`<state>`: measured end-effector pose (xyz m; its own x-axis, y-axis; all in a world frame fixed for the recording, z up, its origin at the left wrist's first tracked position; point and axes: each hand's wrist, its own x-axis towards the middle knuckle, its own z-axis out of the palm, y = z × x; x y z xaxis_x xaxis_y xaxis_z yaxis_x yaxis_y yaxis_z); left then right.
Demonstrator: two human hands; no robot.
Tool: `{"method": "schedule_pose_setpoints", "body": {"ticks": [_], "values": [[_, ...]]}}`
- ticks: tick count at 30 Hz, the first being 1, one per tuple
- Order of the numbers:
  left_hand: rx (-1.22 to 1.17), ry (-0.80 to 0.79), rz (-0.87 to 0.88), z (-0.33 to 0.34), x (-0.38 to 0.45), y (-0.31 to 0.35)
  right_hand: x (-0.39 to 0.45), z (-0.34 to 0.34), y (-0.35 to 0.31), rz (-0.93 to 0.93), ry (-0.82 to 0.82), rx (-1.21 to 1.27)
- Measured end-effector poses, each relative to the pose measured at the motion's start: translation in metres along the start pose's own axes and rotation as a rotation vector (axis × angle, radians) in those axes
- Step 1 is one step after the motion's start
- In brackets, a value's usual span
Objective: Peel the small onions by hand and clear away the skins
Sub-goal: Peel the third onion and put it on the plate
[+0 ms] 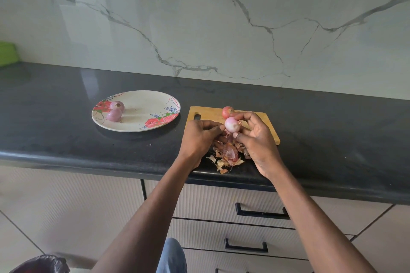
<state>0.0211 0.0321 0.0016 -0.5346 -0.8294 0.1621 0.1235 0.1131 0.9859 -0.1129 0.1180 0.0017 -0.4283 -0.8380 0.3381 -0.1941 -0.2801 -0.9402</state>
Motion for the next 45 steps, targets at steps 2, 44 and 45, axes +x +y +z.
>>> {"method": "schedule_pose_setpoints", "body": {"ticks": [2,44,45], "values": [[0.038,0.009,0.012,0.000,0.001,-0.001,-0.001,0.001,0.000,-0.009,-0.002,0.015],[0.219,0.087,0.161,0.006,0.004,-0.002,0.001,0.001,0.003,-0.003,0.066,-0.127],[0.315,0.077,0.189,0.008,0.003,0.000,0.001,0.002,0.003,-0.005,0.061,-0.142]]}}
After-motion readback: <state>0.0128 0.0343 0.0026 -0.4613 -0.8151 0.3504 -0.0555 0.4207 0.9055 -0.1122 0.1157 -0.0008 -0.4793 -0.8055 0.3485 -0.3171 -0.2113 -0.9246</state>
